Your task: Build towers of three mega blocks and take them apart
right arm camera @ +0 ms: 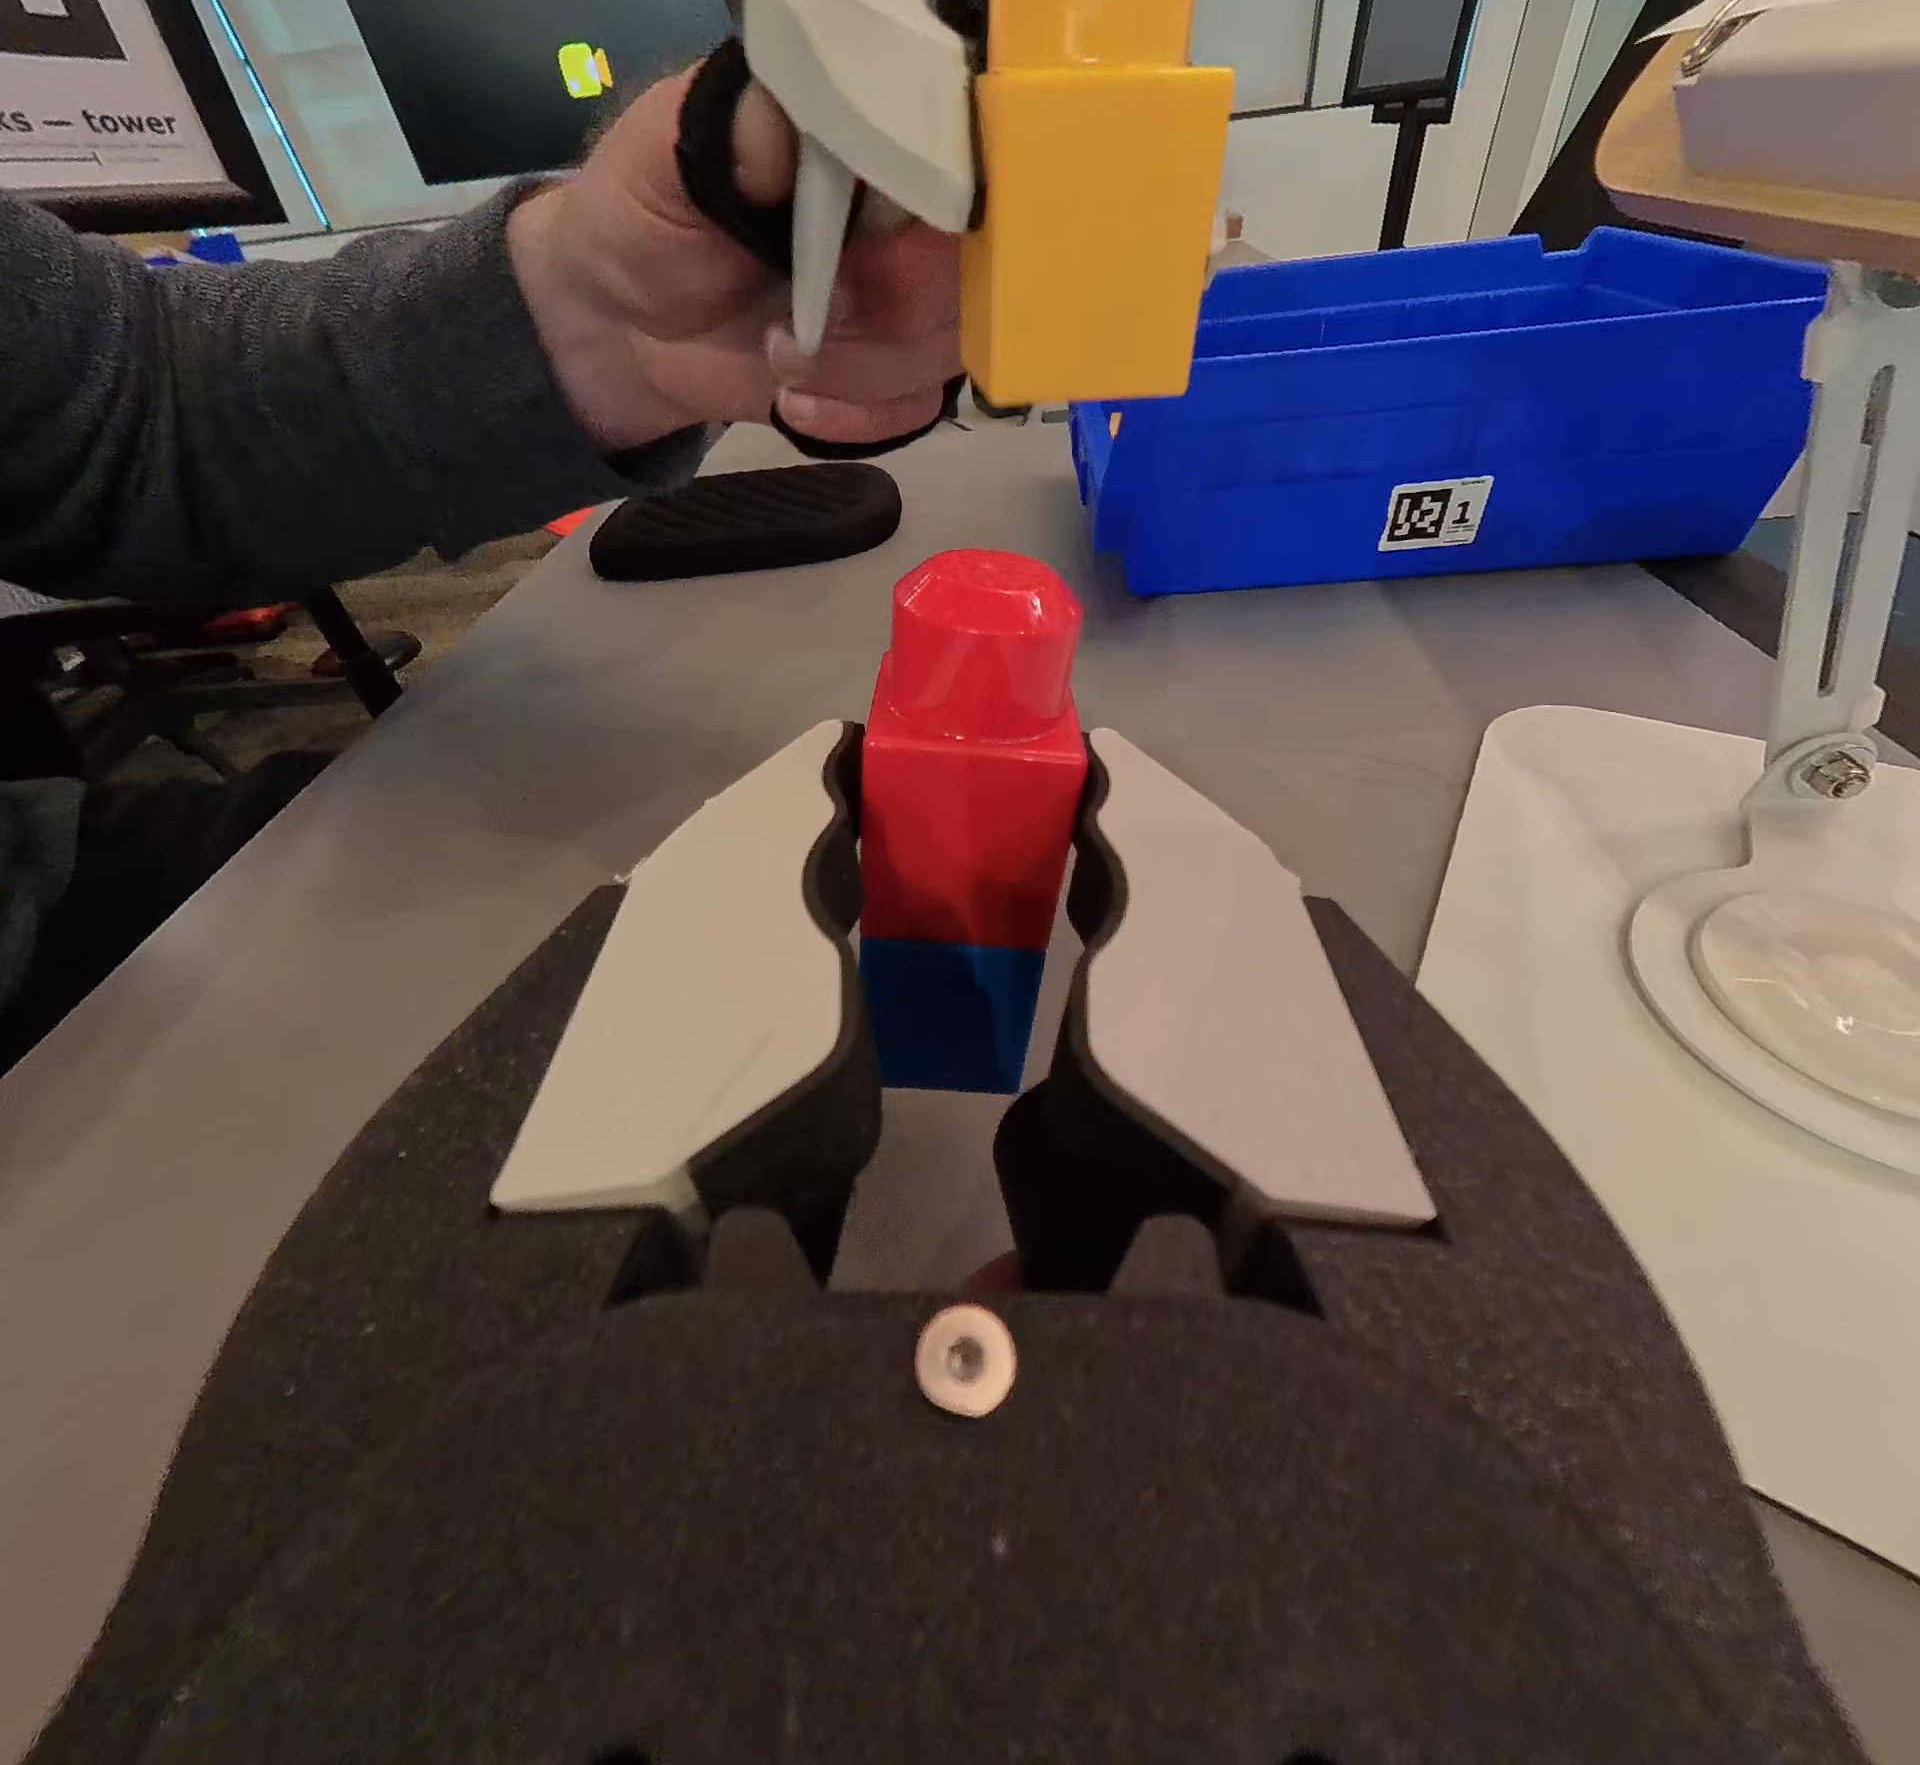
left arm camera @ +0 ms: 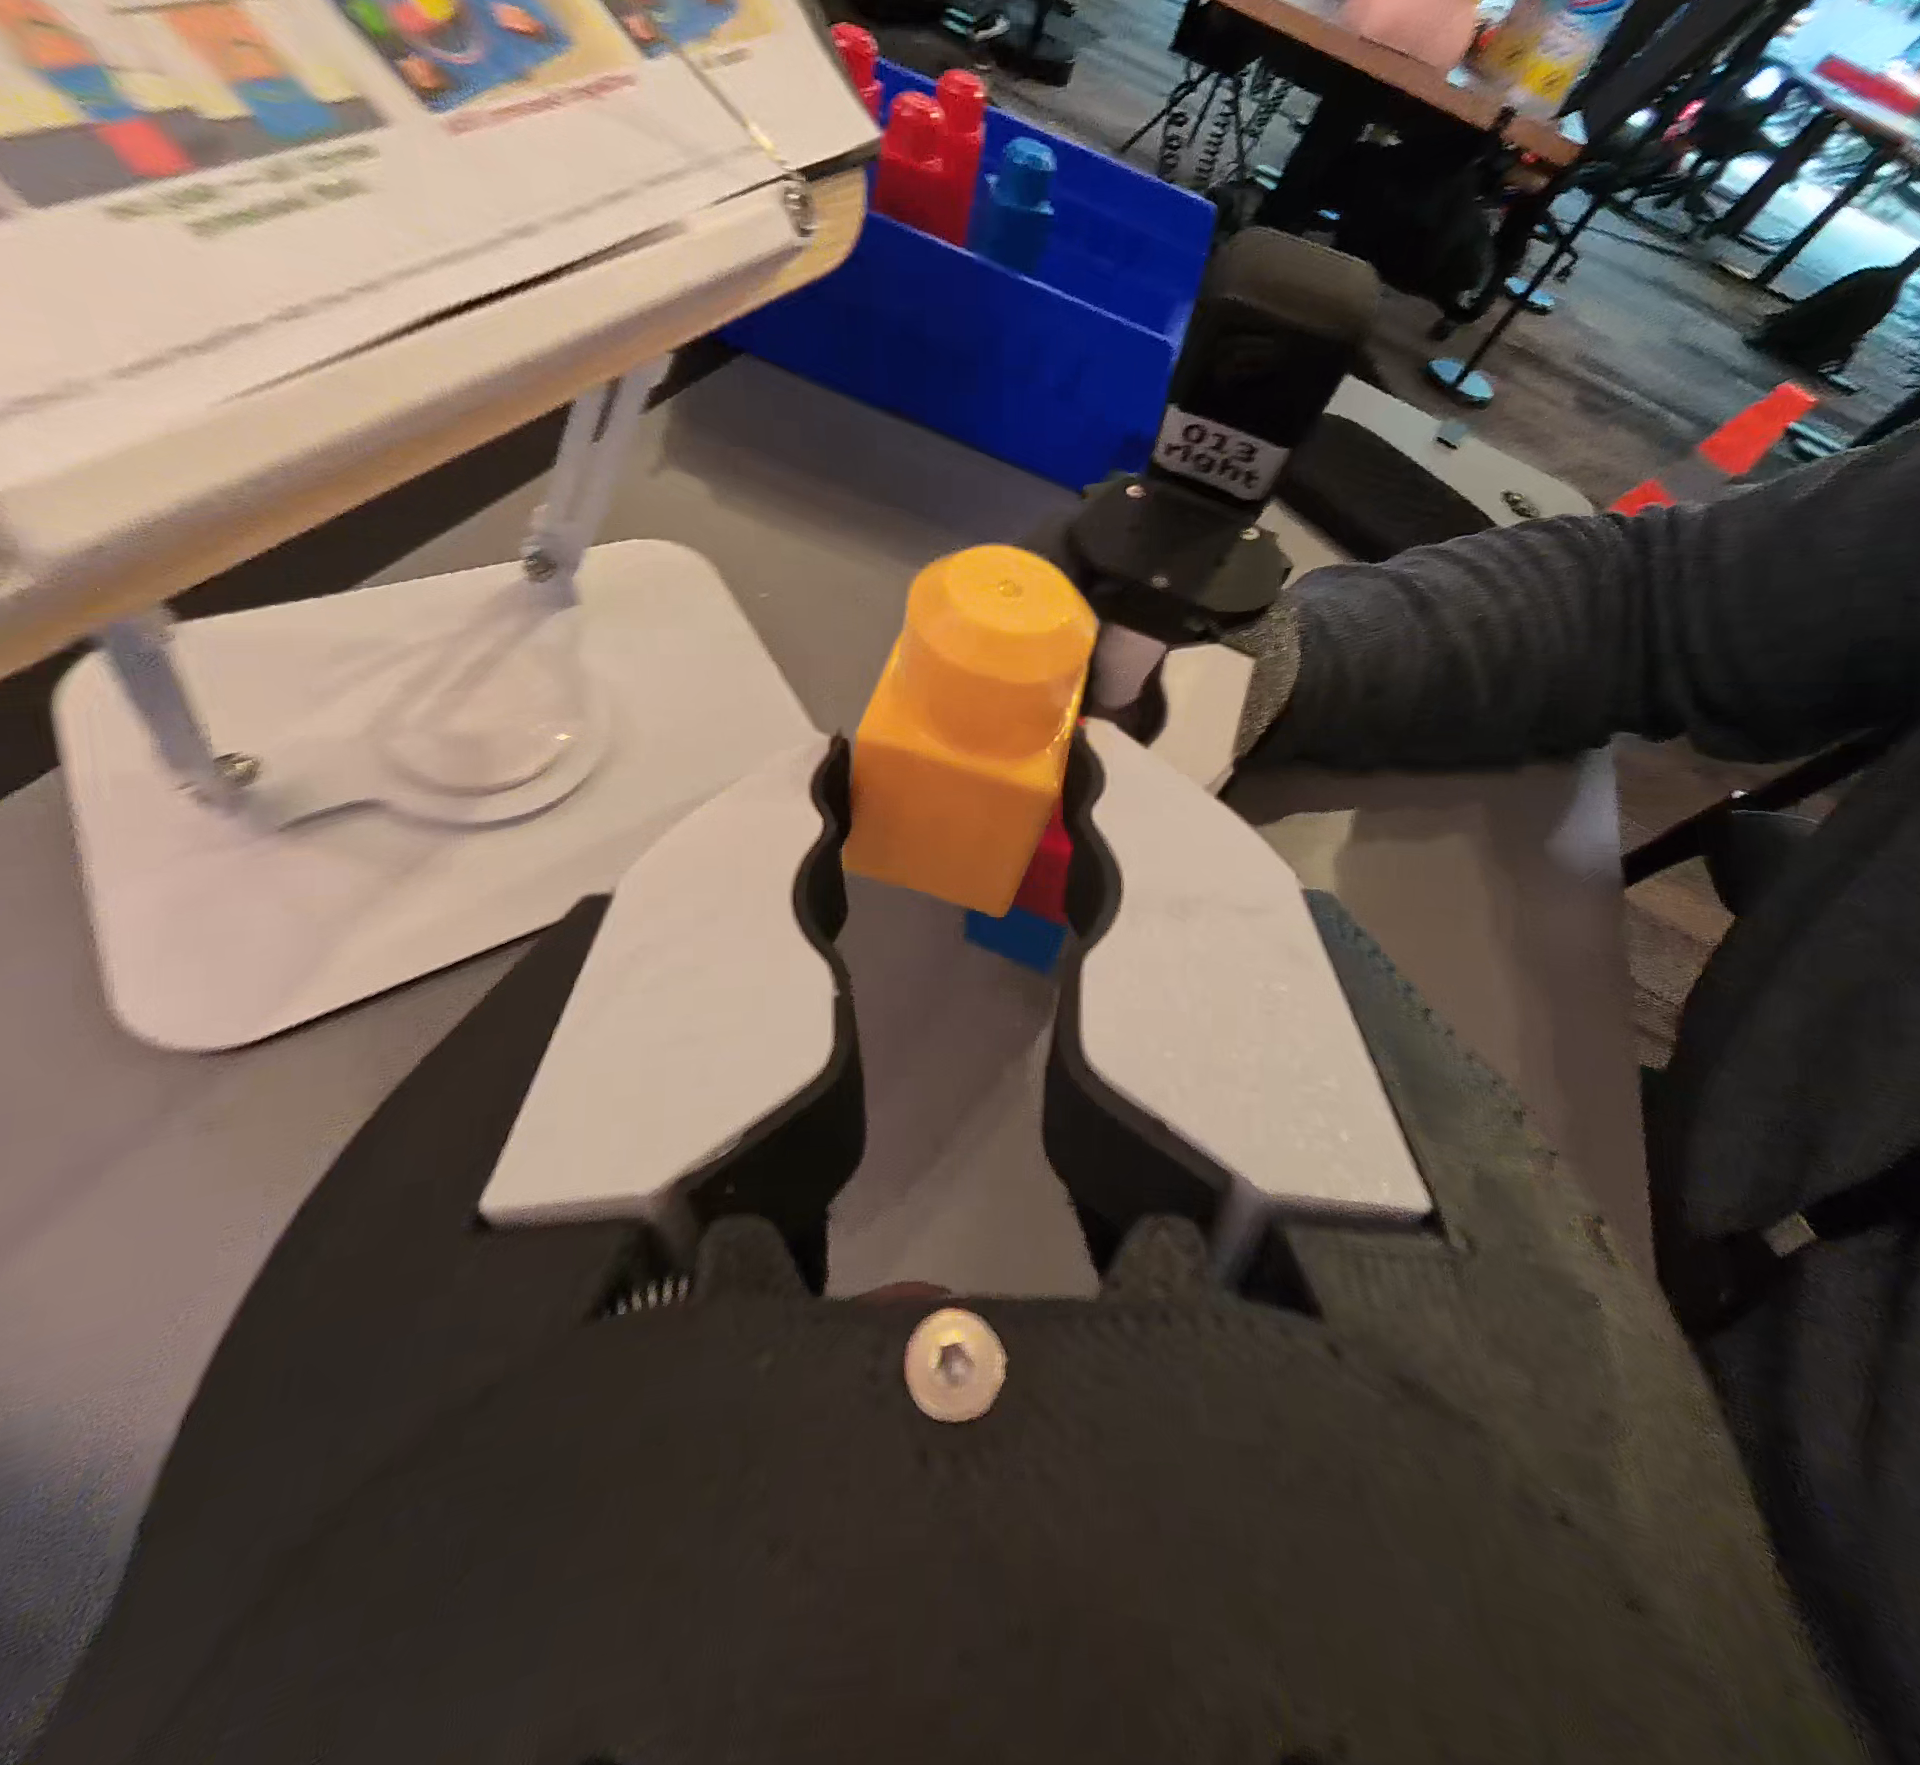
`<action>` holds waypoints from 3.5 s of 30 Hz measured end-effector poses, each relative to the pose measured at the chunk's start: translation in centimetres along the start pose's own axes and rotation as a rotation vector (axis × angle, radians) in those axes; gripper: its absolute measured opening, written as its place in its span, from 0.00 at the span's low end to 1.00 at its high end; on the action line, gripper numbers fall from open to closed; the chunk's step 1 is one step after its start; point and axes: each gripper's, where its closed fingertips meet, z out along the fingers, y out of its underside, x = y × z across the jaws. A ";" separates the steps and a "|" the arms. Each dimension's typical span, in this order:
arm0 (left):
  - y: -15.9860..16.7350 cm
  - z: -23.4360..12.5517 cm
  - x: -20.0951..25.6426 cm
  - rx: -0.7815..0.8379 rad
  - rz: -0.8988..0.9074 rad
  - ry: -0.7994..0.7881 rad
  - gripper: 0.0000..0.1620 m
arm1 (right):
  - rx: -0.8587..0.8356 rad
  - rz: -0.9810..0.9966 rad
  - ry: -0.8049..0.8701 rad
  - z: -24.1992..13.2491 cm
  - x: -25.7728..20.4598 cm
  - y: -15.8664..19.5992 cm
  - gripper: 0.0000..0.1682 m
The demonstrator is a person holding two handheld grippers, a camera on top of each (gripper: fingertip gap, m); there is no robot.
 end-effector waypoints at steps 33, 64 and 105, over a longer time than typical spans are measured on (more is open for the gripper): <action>2.8 4.3 3.0 -0.058 0.011 0.243 0.23 | -0.022 -0.010 -0.031 0.1 -0.5 0.3 0.22; 4.4 4.4 3.1 -0.201 0.132 0.253 0.23 | -0.058 -0.015 -0.052 0.3 -0.8 0.8 0.21; 8.9 7.3 2.3 -0.360 0.106 0.099 0.22 | 0.060 0.014 -0.083 -3.9 1.0 -4.4 0.31</action>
